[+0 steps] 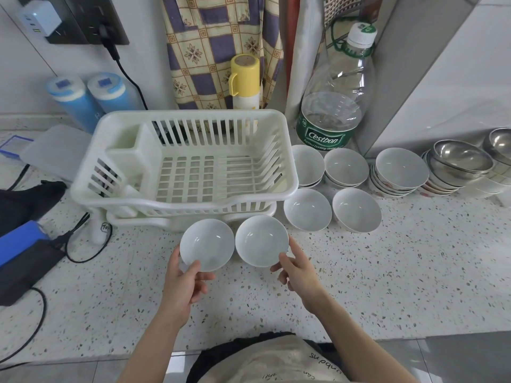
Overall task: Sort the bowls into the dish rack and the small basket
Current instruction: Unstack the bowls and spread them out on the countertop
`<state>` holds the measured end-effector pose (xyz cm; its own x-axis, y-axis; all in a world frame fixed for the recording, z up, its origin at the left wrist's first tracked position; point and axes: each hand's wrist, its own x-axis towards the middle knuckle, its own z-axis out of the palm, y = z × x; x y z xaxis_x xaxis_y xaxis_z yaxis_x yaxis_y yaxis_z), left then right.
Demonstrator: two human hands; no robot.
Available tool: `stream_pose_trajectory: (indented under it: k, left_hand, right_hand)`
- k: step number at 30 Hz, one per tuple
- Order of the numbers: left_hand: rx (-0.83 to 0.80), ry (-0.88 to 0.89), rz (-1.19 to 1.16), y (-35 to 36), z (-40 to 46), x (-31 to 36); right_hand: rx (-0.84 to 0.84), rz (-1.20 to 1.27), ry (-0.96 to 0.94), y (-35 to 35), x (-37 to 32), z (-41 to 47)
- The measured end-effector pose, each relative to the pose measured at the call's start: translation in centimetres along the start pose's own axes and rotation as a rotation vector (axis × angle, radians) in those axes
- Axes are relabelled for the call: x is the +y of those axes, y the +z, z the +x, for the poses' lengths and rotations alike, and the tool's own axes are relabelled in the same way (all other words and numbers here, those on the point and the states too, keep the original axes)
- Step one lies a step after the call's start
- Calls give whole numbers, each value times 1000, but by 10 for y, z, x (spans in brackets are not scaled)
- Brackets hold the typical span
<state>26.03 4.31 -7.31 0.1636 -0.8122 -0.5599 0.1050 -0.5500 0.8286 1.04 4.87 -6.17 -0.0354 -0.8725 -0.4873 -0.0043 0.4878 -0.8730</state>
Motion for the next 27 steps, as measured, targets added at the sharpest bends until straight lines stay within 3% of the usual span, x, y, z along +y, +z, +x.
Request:
stream_pose_trajectory:
  k: [9,14,17,22,27]
  left_hand:
    - [13,-53,-46,4,-12,6]
    - [88,-84,-46,4,-21,5]
    - [212,-11,-80,3,-28,4]
    - [342,148,-138,12,-39,15]
    - [168,244,-55,59,-59,34]
  right_hand:
    - [71,40,121,2,2,-3]
    - [142,77,189,-2,0,-9]
    - [157,83,207,-11,-1,-16]
    - [274,187,52,-36,-11,-30]
    - [353,296,-91,-73,-37,-27]
